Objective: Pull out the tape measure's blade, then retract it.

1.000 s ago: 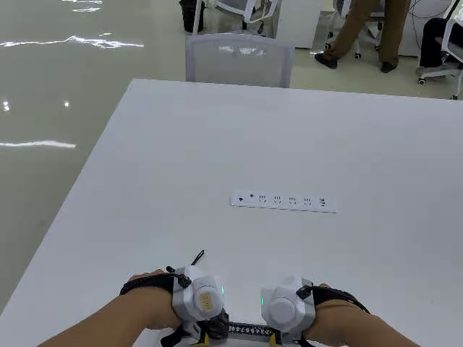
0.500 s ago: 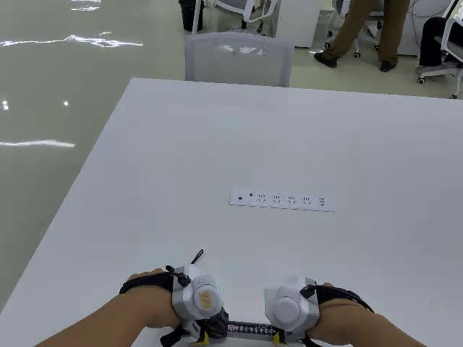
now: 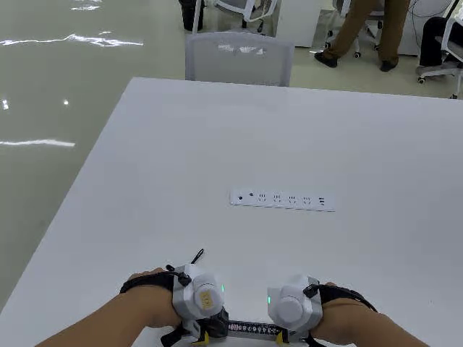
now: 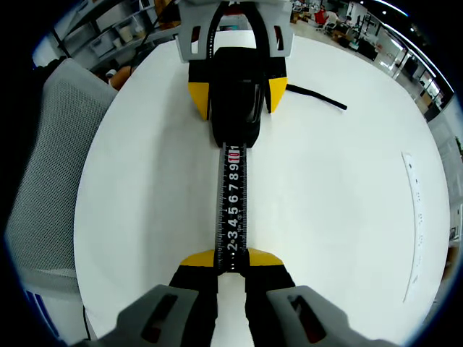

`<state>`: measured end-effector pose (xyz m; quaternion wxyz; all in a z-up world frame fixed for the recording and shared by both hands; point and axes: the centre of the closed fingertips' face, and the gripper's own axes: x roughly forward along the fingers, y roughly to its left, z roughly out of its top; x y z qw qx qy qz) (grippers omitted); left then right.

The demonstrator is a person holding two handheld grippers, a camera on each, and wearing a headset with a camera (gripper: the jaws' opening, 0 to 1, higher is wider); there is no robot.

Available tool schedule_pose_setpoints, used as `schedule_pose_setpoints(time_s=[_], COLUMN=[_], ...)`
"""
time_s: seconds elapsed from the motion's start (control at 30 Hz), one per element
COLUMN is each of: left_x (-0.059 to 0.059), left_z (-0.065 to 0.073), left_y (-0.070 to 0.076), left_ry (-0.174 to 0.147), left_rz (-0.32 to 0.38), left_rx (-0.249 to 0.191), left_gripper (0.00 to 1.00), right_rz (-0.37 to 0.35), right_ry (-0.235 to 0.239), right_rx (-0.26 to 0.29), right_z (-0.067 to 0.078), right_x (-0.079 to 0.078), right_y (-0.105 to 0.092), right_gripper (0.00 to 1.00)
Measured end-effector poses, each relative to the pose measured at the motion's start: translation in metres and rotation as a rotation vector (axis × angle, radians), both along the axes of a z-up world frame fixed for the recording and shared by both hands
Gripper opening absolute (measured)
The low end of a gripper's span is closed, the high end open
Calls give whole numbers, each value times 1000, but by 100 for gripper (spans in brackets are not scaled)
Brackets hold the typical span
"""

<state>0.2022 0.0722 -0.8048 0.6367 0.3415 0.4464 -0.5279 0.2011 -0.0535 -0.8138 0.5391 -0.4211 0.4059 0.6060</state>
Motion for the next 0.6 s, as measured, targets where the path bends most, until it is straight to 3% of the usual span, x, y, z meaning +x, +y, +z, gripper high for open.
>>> schedule_pose_setpoints(time_s=[0.6], left_x=[0], left_z=[2], left_y=[1], left_ry=[5], left_rz=[7], left_rx=[1], left_gripper=[39], right_rz=[-4], right_ry=[4], right_rx=[-25], right_z=[0], right_x=[0], right_y=[-8], right_gripper=[12])
